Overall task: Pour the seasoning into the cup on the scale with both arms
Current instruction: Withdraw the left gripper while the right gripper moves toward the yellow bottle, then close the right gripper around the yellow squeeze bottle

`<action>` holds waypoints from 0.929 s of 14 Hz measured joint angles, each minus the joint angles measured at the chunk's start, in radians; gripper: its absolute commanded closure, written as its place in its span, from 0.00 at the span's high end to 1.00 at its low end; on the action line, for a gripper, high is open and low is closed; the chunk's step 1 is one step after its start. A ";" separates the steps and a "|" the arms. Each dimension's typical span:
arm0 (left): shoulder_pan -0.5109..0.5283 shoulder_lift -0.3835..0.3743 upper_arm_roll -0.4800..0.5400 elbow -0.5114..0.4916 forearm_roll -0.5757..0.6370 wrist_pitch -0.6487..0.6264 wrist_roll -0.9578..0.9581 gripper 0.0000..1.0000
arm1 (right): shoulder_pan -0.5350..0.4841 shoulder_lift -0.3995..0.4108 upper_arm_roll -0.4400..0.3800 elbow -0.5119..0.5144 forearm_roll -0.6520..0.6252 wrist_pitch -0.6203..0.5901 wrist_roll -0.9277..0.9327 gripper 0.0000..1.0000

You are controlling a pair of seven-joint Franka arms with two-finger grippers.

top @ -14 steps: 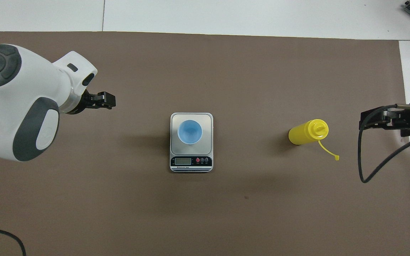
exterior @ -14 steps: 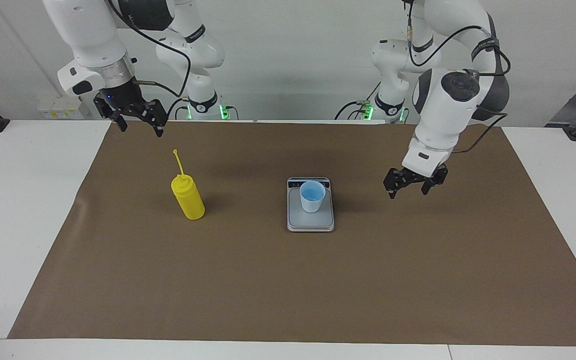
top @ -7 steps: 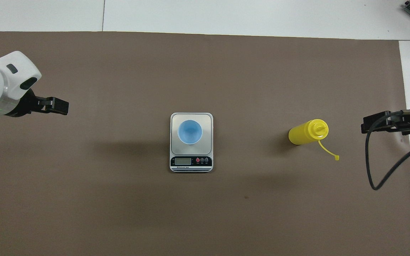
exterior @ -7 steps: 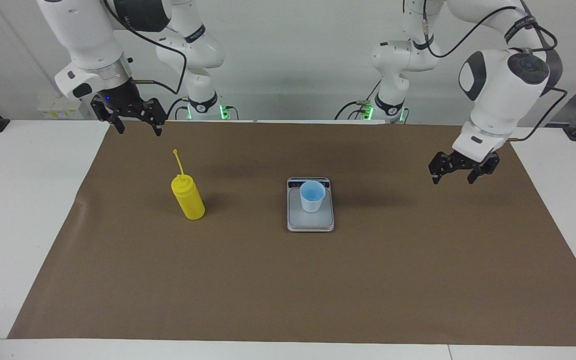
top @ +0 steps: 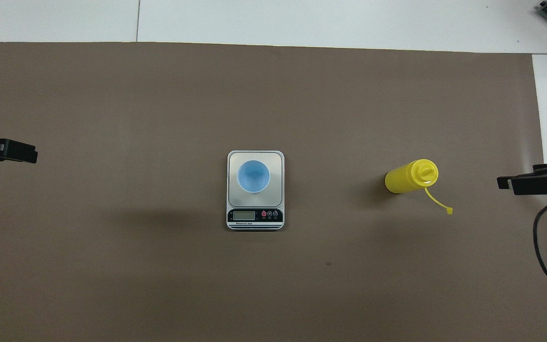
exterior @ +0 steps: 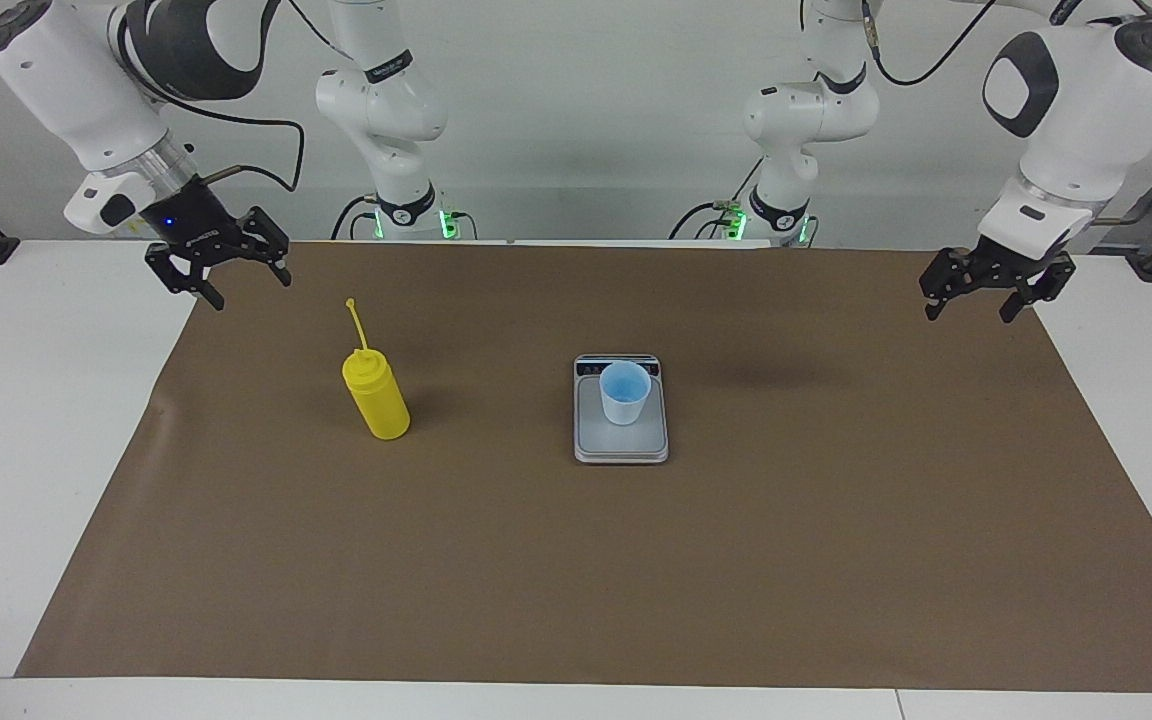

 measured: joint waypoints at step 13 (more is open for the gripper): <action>-0.006 -0.005 -0.044 0.125 -0.034 -0.149 -0.074 1.00 | -0.173 0.076 -0.004 -0.306 0.561 0.156 -0.873 1.00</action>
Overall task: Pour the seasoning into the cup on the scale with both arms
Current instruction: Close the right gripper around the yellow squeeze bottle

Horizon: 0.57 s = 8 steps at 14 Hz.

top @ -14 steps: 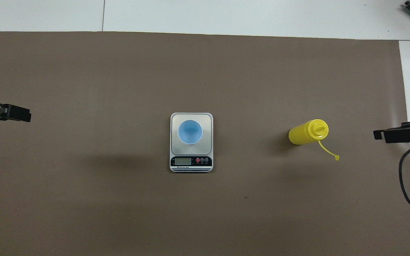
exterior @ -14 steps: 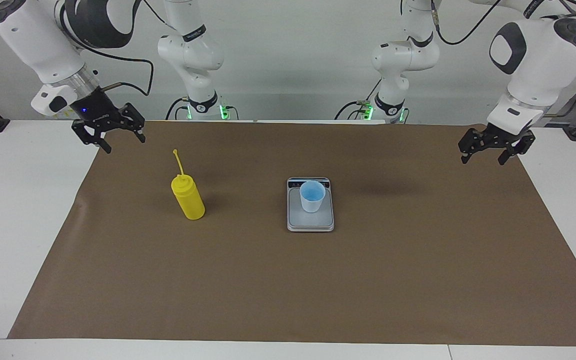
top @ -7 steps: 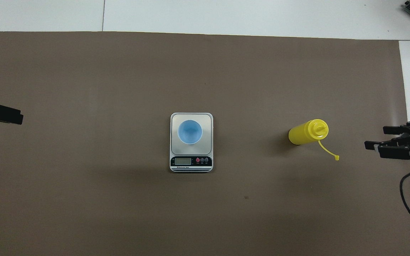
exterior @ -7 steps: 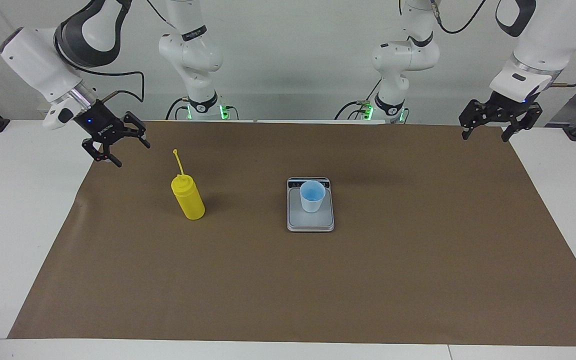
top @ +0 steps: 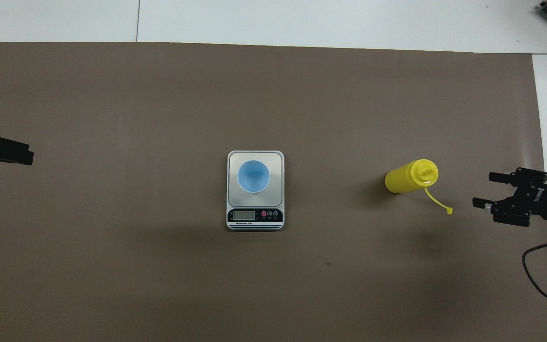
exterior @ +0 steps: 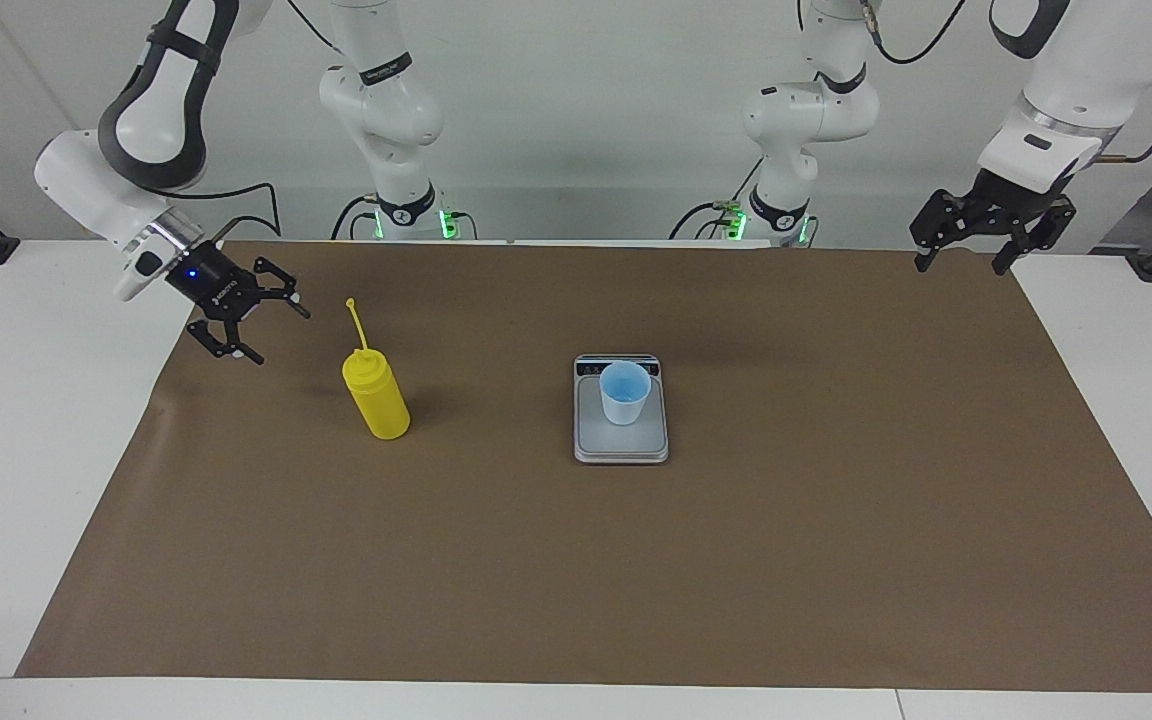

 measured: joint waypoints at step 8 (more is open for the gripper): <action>0.001 -0.017 0.006 -0.034 -0.042 -0.007 -0.025 1.00 | 0.011 0.077 0.005 -0.064 0.162 0.003 -0.289 1.00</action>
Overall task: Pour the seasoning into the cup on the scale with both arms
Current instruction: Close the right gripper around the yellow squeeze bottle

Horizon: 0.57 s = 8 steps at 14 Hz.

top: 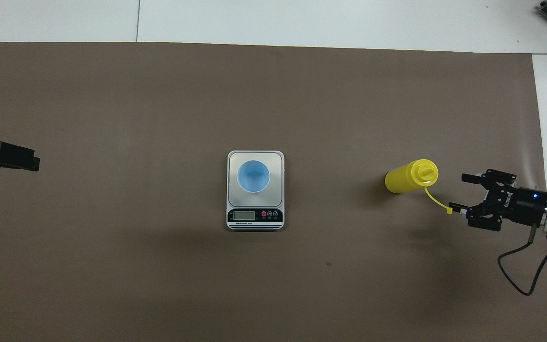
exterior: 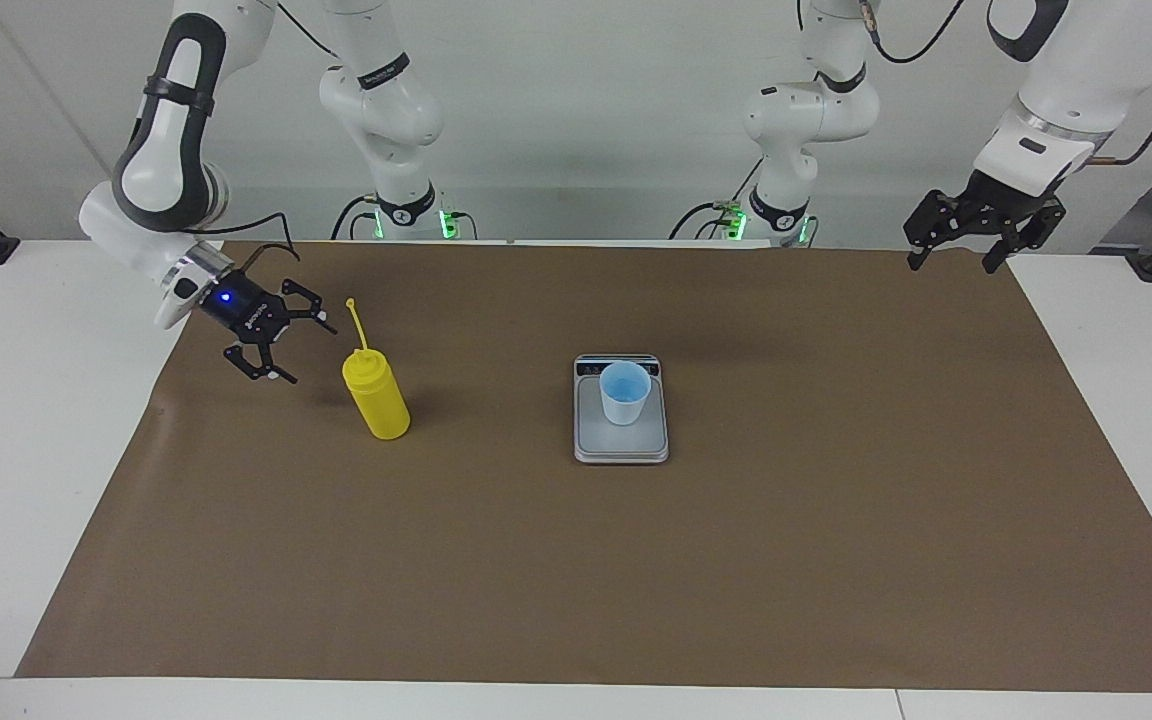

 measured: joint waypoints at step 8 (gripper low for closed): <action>0.000 -0.010 0.005 -0.004 -0.008 -0.029 -0.004 1.00 | 0.045 0.050 0.003 -0.030 0.155 0.035 -0.111 1.00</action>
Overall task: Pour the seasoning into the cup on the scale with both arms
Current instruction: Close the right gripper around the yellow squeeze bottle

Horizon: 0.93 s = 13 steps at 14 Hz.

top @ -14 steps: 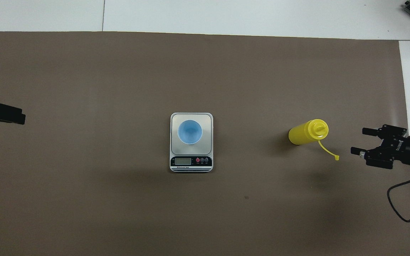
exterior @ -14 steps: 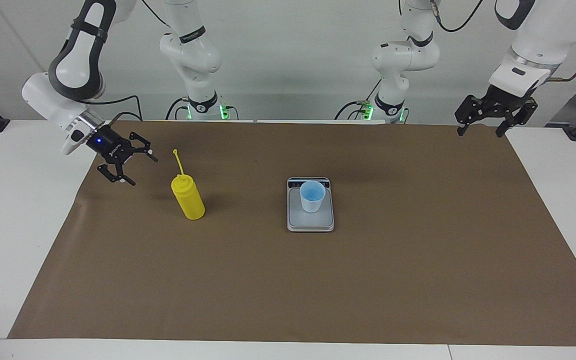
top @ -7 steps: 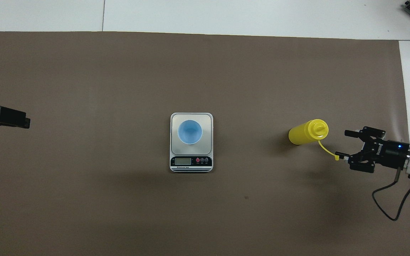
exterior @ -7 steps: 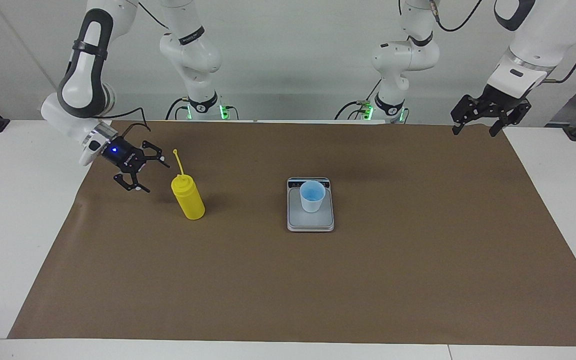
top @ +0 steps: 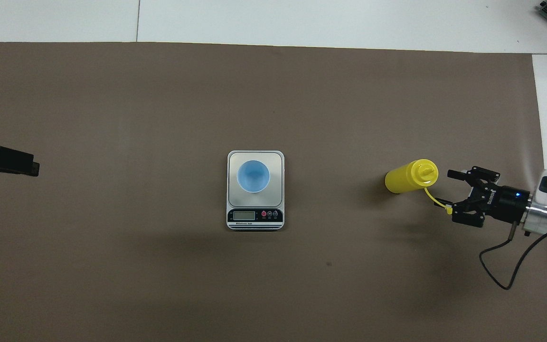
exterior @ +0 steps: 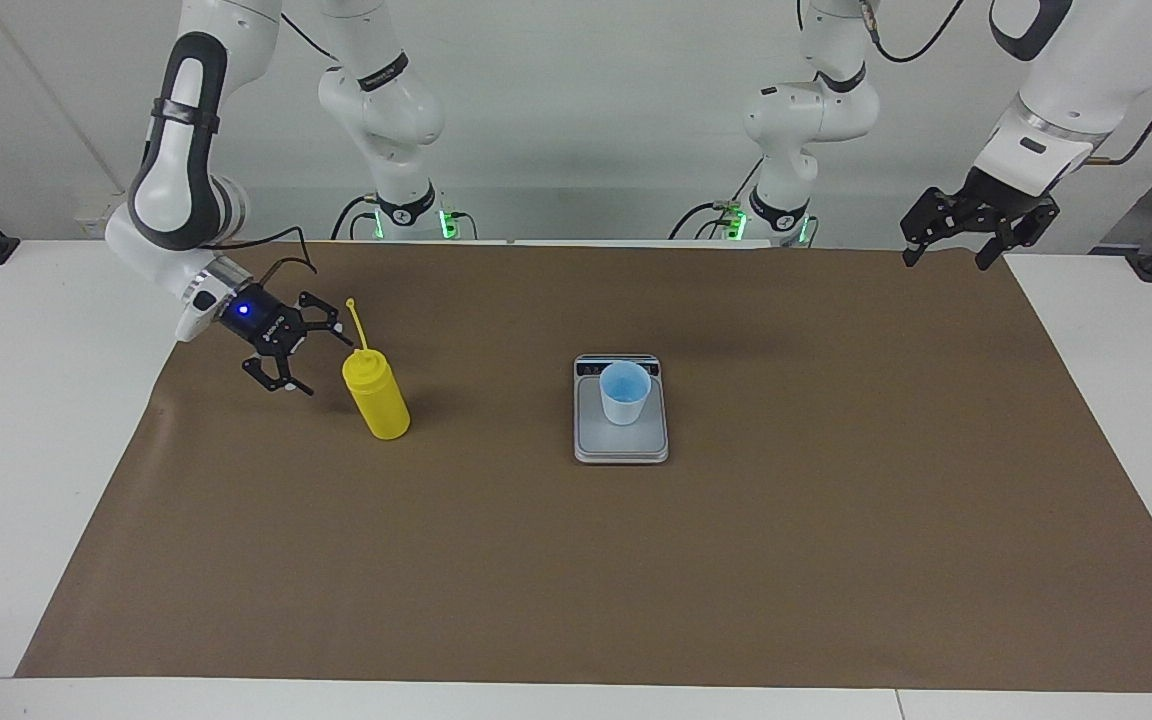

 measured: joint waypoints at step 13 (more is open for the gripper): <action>0.000 -0.002 0.000 -0.004 0.000 -0.009 0.000 1.00 | 0.135 0.151 0.001 0.027 0.290 0.002 -0.236 1.00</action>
